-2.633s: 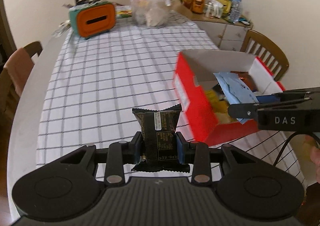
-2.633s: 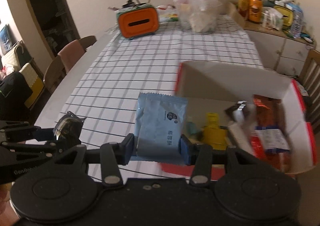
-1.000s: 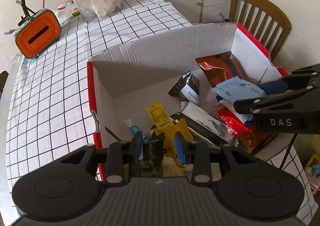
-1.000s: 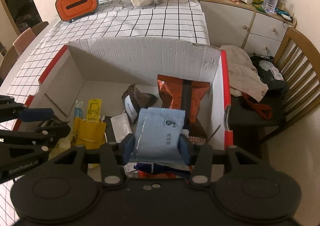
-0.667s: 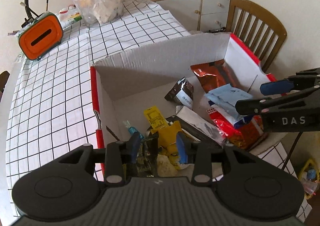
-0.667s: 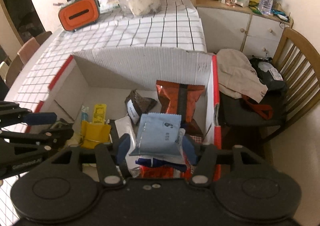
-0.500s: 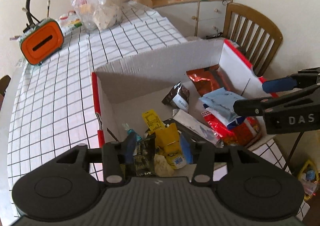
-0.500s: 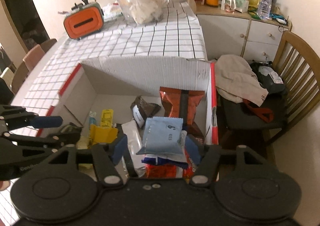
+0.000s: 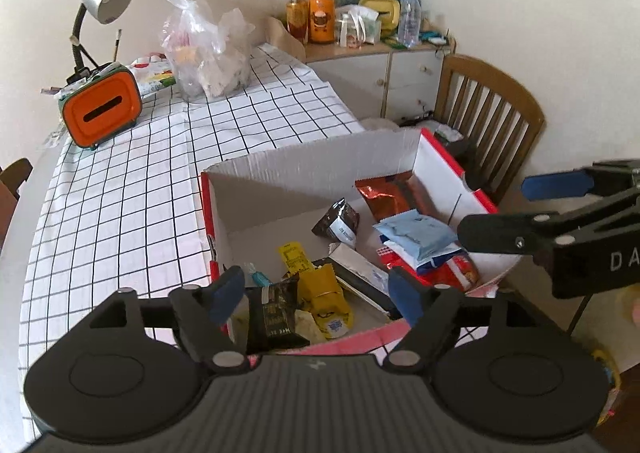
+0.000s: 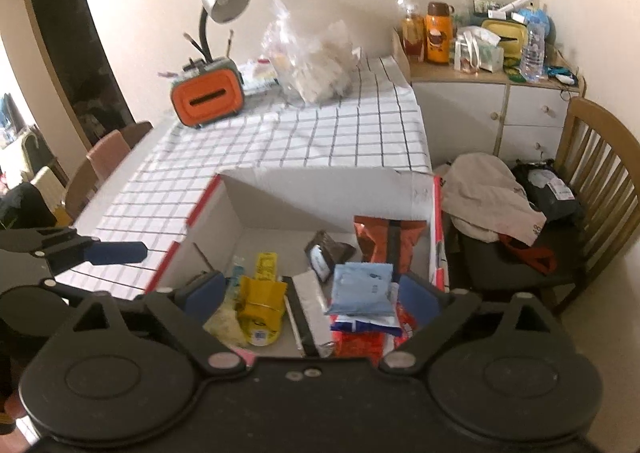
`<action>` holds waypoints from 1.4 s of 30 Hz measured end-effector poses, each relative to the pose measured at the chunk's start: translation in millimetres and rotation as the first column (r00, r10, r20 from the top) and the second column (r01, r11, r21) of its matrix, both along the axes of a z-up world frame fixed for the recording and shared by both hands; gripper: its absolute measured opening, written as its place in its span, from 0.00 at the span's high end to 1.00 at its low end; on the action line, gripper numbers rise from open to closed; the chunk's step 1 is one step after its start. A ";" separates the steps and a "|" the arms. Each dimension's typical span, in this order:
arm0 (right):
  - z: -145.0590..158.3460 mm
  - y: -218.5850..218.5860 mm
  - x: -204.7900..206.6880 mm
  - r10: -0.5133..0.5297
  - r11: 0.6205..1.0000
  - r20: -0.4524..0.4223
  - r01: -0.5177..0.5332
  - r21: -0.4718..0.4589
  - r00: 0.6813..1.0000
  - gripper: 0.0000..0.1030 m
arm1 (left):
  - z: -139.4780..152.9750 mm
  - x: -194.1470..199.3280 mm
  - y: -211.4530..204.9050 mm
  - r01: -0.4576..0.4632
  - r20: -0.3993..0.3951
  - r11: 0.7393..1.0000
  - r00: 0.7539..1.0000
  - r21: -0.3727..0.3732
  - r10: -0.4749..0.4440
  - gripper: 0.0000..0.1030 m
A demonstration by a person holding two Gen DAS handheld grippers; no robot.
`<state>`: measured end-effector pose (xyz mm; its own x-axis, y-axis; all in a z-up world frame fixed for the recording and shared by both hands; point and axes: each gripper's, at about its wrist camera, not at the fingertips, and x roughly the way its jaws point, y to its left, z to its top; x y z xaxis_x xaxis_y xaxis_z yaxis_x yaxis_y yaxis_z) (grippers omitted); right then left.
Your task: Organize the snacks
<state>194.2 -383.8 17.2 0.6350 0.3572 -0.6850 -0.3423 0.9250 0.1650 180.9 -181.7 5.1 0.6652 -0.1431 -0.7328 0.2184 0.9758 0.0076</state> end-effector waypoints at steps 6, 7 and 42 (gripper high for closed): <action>6.9 -3.7 -21.5 0.009 0.999 0.039 -0.011 0.033 0.999 0.02 | 7.9 -16.1 9.4 -0.026 0.019 0.998 0.999 -0.049 0.027 0.19; 7.7 -4.2 -24.6 0.008 0.999 0.045 -0.010 0.034 0.999 0.02 | 9.2 -19.8 10.1 -0.028 0.023 0.998 0.999 -0.054 0.029 0.19; 2.3 -5.4 -72.6 -0.042 0.998 0.141 0.036 0.048 0.989 0.00 | 21.3 -46.8 9.1 -0.147 0.050 0.986 0.987 -0.082 0.151 0.12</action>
<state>121.6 -389.2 19.5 0.7388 0.3590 -0.5704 -0.3293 0.9307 0.1593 134.0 -172.6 26.4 0.7228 -0.0946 -0.6846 0.0718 0.9955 -0.0618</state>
